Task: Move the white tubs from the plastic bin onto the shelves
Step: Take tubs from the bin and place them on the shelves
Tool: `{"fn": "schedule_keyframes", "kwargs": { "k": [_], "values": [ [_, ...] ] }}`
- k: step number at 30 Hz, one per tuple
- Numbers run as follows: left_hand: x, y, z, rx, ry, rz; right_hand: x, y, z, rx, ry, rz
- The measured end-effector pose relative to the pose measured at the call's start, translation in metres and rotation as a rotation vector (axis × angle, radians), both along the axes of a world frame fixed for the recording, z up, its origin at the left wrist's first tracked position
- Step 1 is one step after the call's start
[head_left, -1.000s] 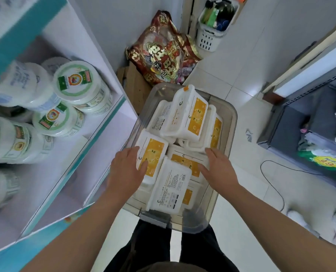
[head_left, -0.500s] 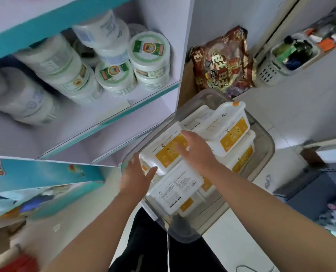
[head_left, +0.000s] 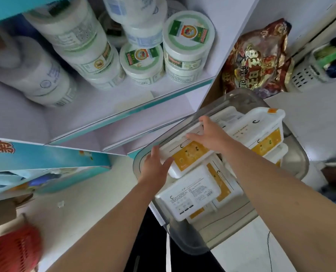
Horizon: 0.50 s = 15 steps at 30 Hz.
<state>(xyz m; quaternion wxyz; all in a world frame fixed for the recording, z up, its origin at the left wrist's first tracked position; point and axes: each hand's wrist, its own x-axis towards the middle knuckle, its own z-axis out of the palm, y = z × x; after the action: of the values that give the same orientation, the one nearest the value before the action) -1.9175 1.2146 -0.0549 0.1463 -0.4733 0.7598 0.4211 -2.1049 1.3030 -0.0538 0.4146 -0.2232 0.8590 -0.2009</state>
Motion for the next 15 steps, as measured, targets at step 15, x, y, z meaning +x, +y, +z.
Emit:
{"fn": "schedule_keyframes", "kwargs": {
  "k": [15],
  "values": [
    [0.039,0.018,0.088,-0.120,0.304,0.181,0.047,0.047,0.090,-0.358,0.329,-0.037]
  ]
}}
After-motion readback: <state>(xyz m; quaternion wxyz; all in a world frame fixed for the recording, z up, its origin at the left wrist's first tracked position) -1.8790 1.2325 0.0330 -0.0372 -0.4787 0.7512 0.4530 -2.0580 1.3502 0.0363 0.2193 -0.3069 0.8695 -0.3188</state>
